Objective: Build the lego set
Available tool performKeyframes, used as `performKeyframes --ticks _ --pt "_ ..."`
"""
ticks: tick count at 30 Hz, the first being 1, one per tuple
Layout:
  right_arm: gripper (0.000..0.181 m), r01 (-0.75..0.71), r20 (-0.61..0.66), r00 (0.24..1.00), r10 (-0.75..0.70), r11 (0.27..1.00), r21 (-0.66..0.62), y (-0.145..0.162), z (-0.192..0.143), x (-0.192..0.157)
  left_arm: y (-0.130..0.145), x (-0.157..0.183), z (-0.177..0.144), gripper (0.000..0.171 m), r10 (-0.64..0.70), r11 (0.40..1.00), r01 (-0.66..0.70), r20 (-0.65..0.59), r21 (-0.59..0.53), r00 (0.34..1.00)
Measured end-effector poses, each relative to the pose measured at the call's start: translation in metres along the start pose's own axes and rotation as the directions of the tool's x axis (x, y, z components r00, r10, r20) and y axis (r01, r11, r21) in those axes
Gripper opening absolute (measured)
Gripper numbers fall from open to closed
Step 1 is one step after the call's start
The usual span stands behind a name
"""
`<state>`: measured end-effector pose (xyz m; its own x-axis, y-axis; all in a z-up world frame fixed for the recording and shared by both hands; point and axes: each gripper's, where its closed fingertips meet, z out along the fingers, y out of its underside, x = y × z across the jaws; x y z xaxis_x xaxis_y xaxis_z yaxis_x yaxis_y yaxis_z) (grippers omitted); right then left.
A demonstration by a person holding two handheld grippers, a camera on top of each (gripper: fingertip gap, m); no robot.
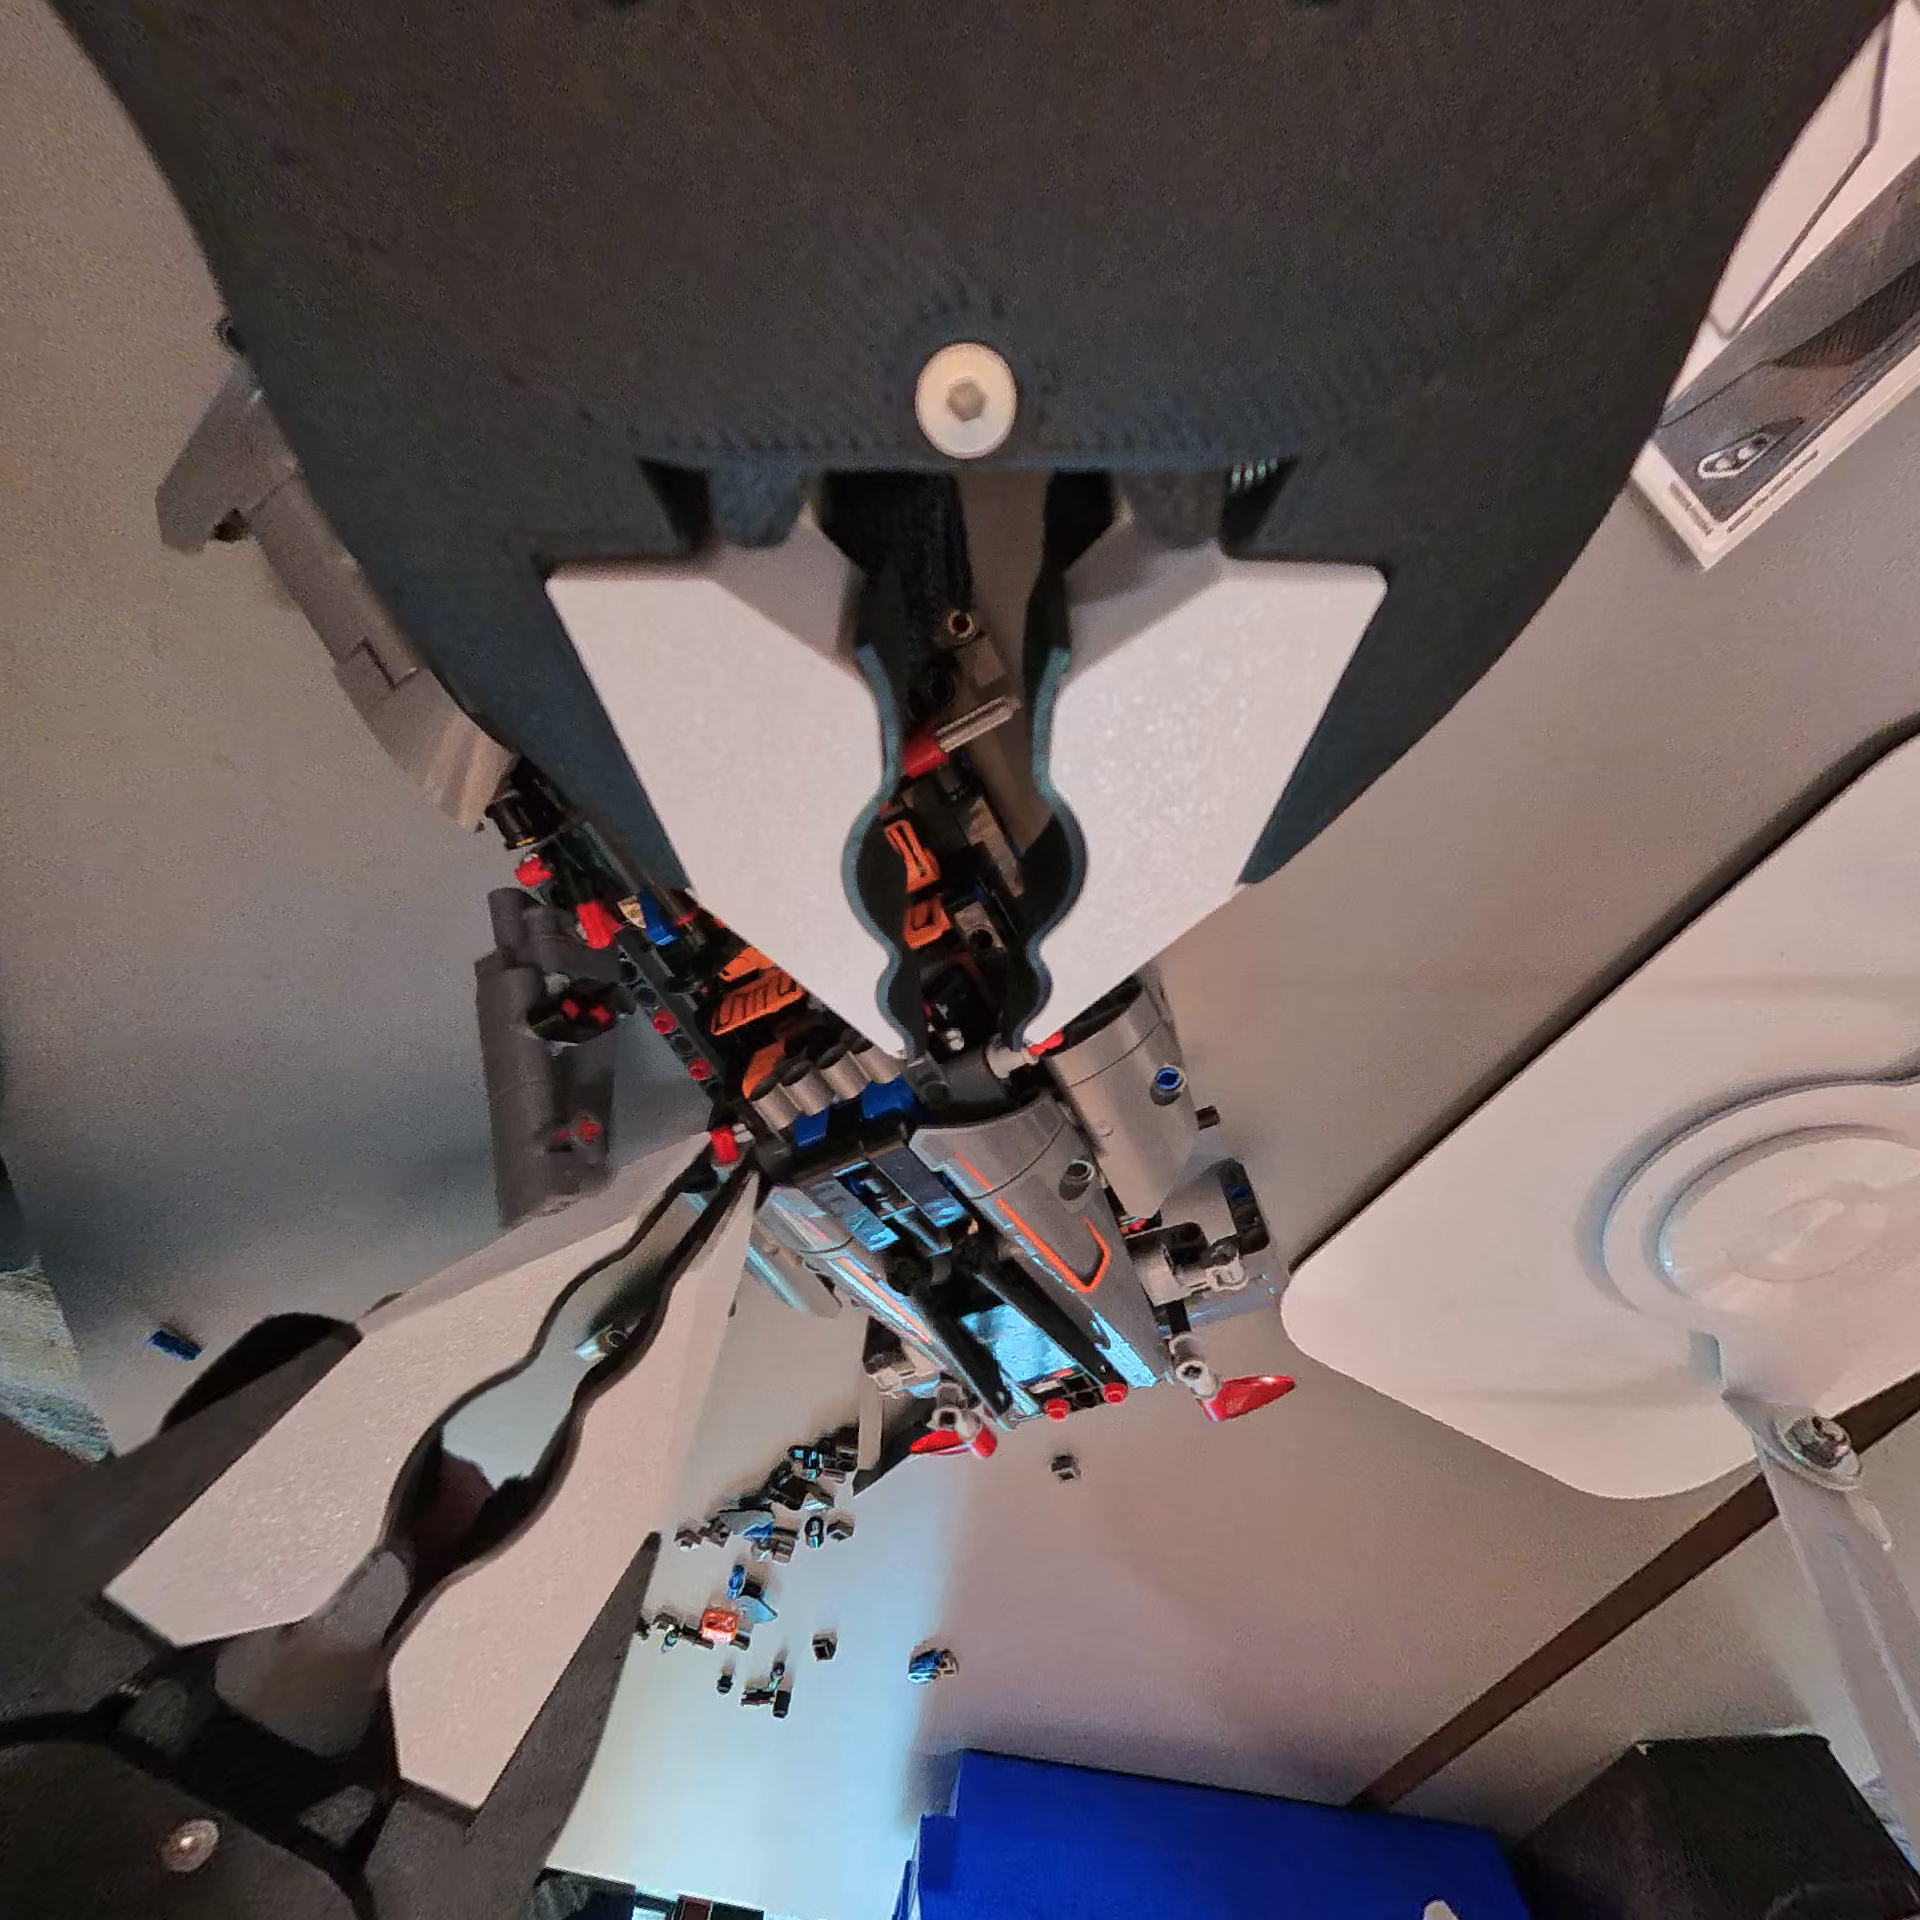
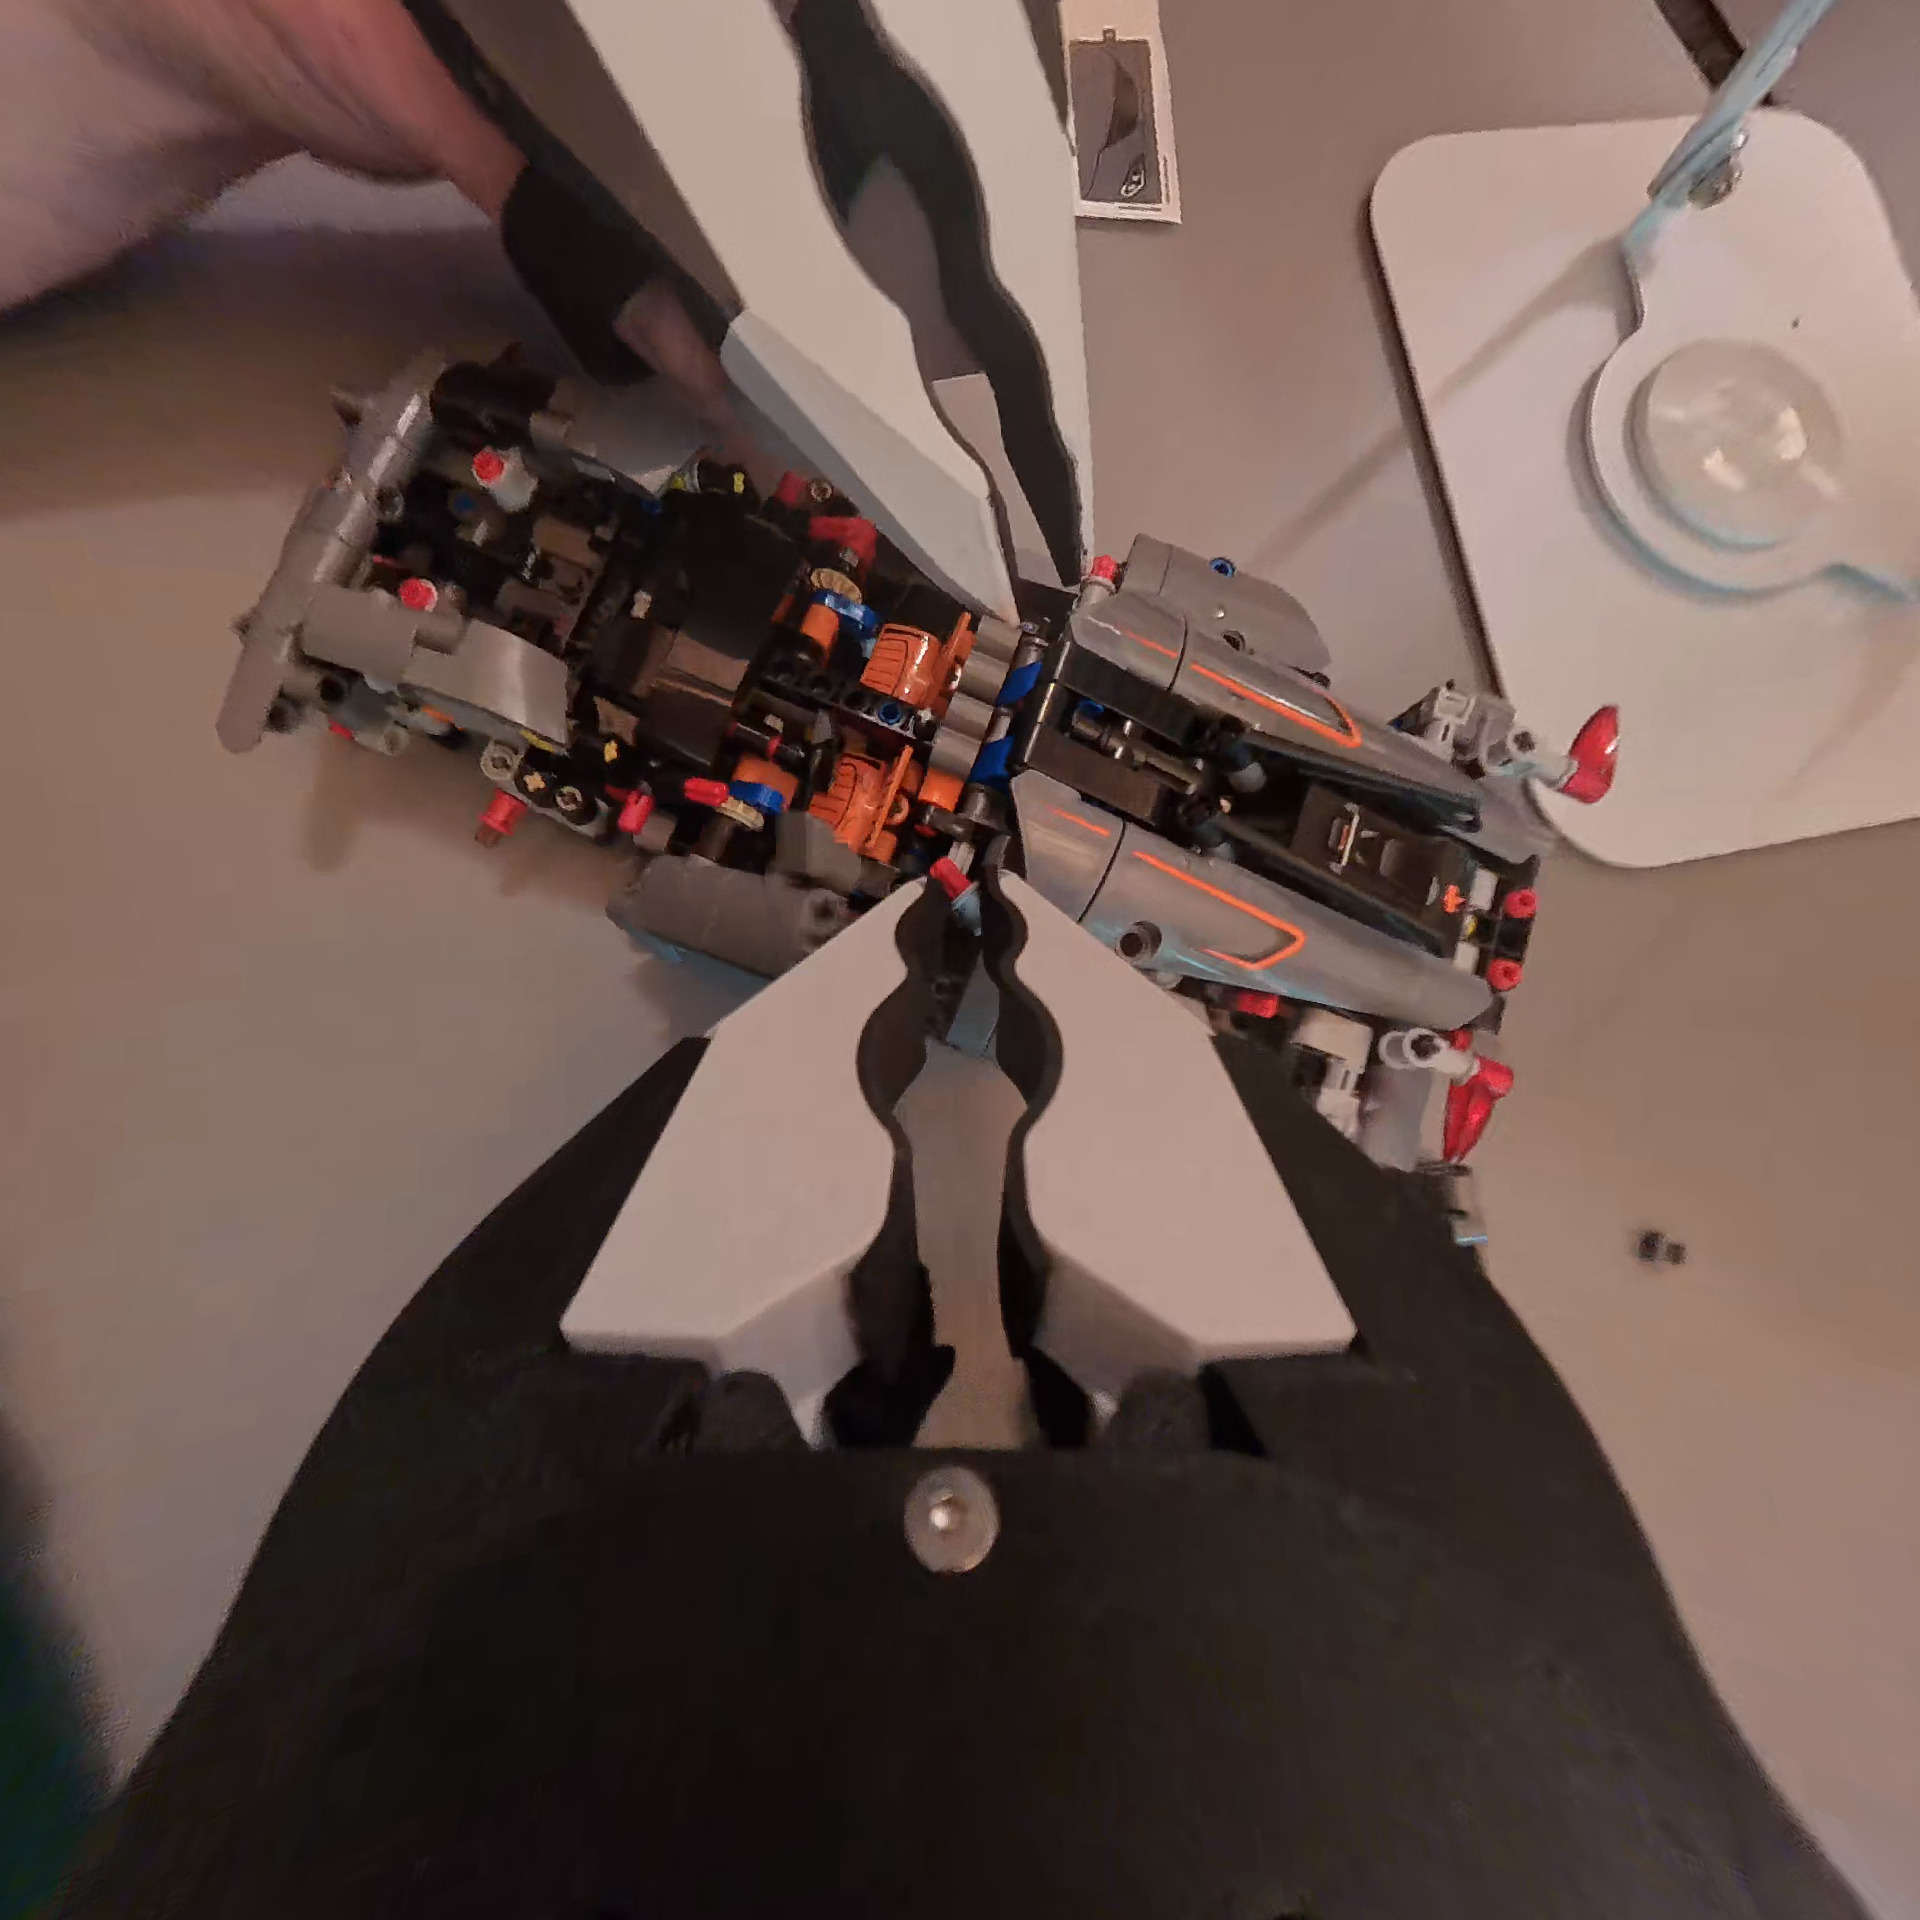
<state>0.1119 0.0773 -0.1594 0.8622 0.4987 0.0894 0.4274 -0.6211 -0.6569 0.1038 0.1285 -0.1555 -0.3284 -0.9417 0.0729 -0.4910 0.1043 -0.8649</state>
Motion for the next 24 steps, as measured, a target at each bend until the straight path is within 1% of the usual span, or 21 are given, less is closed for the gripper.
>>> performKeyframes --ticks 3,6,7,9,12,17,21,24 --pt "0.003 -0.098 0.038 0.994 0.098 0.995 0.012 0.001 -0.002 0.0 -0.001 0.001 0.001 0.014 -0.001 1.0 0.001 0.0 0.001 1.0" --pt "0.003 -0.142 0.045 0.989 0.142 0.99 0.001 0.001 -0.003 -0.003 -0.001 0.003 0.002 0.015 0.004 1.0 -0.004 -0.006 -0.002 1.0" --pt "0.003 -0.128 0.05 0.99 0.128 0.992 0.001 0.002 -0.004 -0.004 -0.001 0.004 0.002 0.016 0.006 1.0 -0.006 -0.008 -0.002 1.0" --pt "0.003 0.009 0.027 1.0 -0.009 1.0 0.0 0.004 -0.005 -0.005 -0.001 0.005 0.003 0.016 0.011 1.0 -0.011 -0.01 -0.003 1.0" --pt "0.006 0.151 0.008 0.988 -0.151 0.988 -0.004 0.003 -0.011 -0.002 -0.001 0.005 0.003 0.016 0.015 1.0 -0.015 -0.008 -0.005 1.0" --pt "0.005 0.254 0.075 0.964 -0.254 0.967 0.01 0.007 -0.01 -0.003 -0.001 0.006 0.003 0.015 0.013 1.0 -0.013 -0.013 -0.003 1.0" --pt "0.005 0.365 0.087 0.927 -0.365 0.931 0.009 0.006 -0.009 -0.003 -0.001 0.006 0.003 0.015 0.009 1.0 -0.009 -0.019 0.002 1.0" --pt "0.003 0.415 0.099 0.905 -0.413 0.91 0.001 0.005 -0.008 -0.003 -0.001 0.006 0.004 0.014 0.005 1.0 -0.005 -0.025 0.006 1.0"
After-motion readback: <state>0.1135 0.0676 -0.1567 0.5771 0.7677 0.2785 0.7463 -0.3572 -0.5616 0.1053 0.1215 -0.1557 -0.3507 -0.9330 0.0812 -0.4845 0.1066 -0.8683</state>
